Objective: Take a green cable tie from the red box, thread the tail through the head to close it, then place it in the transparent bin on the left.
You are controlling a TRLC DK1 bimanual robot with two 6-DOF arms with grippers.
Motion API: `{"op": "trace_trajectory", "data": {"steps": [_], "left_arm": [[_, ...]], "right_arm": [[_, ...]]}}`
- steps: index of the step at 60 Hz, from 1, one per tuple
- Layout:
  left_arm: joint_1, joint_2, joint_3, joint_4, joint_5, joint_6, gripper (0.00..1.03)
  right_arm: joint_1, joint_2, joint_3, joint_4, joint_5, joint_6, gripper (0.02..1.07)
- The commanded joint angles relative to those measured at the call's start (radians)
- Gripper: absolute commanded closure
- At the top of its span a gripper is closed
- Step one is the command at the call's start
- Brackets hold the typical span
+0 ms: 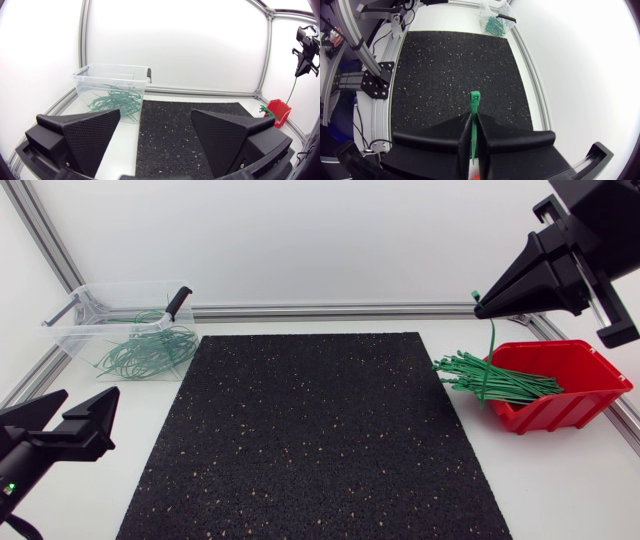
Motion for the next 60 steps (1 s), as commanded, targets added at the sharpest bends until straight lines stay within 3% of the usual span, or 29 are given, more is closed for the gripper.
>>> {"op": "trace_trajectory", "data": {"steps": [1, 20, 32, 49, 60], "left_arm": [[-0.033, 0.033, 0.049, -0.006, 0.005, -0.040, 0.06], [-0.091, 0.149, 0.127, -0.035, 0.097, -0.076, 0.08], [-0.185, 0.287, 0.181, -0.052, 0.120, -0.065, 0.09], [-0.294, 0.461, 0.273, -0.062, 0.172, 0.139, 0.11], [-0.330, 0.626, 0.365, -0.072, 0.289, 0.357, 0.12]], "right_arm": [[0.020, 0.010, 0.000, -0.021, -0.025, 0.038, 1.02], [0.120, -0.001, -0.035, -0.029, -0.150, 0.098, 1.02], [0.206, 0.048, -0.054, -0.035, -0.216, 0.108, 1.02], [0.296, 0.148, -0.081, -0.037, -0.285, 0.099, 1.02], [0.339, 0.198, -0.078, -0.037, -0.318, 0.082, 1.02]]}}
